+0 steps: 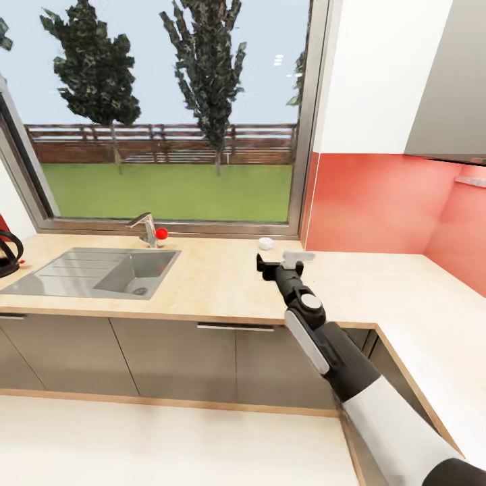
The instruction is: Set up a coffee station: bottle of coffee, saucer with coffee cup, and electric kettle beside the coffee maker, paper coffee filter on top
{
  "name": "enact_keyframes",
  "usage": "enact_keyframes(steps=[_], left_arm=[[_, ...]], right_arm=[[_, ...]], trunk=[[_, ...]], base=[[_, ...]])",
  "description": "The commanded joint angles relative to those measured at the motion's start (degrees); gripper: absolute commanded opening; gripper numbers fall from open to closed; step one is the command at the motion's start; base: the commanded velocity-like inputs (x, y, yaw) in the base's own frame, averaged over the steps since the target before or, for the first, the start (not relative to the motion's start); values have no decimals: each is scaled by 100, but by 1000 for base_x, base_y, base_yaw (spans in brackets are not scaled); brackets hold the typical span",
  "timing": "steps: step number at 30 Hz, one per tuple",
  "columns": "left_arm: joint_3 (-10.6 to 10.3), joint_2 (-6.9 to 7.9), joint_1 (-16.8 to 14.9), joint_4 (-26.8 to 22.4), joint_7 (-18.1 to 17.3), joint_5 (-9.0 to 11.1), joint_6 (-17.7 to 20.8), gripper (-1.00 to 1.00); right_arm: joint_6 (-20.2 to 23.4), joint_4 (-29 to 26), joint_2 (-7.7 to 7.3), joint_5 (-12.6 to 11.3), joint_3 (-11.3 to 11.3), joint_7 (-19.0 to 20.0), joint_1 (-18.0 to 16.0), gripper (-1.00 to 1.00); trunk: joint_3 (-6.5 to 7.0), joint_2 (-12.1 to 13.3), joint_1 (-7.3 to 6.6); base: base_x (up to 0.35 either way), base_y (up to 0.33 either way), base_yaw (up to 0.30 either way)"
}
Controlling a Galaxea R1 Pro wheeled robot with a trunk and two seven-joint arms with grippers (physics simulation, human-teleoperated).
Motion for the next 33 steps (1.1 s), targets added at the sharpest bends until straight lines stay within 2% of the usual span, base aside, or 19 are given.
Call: enact_keyframes(steps=[1,2,3,4,6,10,11,15,18,23,30,33], left_arm=[[-49,-5,-6,8,9,53,-24,100],[-49,-11,-6,8,9,52,-28,100],[-49,-16,-5,8,10,53,-37,100],[-49,-17,-5,8,10,53,-39,100],[-49,-34,-5,8,10,54,-45,100],[-49,-62,-2,15,10,56,-42,100],[-49,-63,0,16,10,55,-41,100],[-49,-63,88,17,10,52,-37,100],[-49,-50,183,12,10,50,-46,100],[-45,-12,255,9,10,53,-49,100],[-35,-28,266,-6,10,79,-42,100],[-32,-24,267,-3,10,78,-40,100]], right_arm=[[44,340,1,-44,12,-45,-316,100],[59,700,15,-50,11,-47,-610,100],[72,1296,61,-56,11,-48,-1084,100],[76,1487,76,-57,11,-48,-1236,100],[89,2393,179,-67,11,-46,-1903,100],[93,3468,306,-113,11,-45,-2643,100],[94,3597,324,-161,11,-43,-2749,100],[99,3784,344,-413,7,-48,-2932,100],[108,3826,348,-507,4,-49,-2967,100],[111,3981,348,-551,3,-49,-2982,100],[93,4092,336,-563,27,-49,-2982,100],[74,4503,342,-574,41,-42,-2961,100]], trunk=[[-14,-13,3],[-14,-13,3],[-14,-13,3],[-14,-13,3],[-14,-13,3],[-14,-13,3],[-14,-13,3],[-14,-13,3],[-14,-13,3],[-14,-13,3],[-14,-13,3],[-14,-13,3]], base=[[0,0,0],[0,0,0],[0,0,0],[0,0,0],[0,0,0],[0,0,0],[0,0,0],[0,0,0],[0,0,0],[56,0,0],[275,78,0],[323,144,0]])
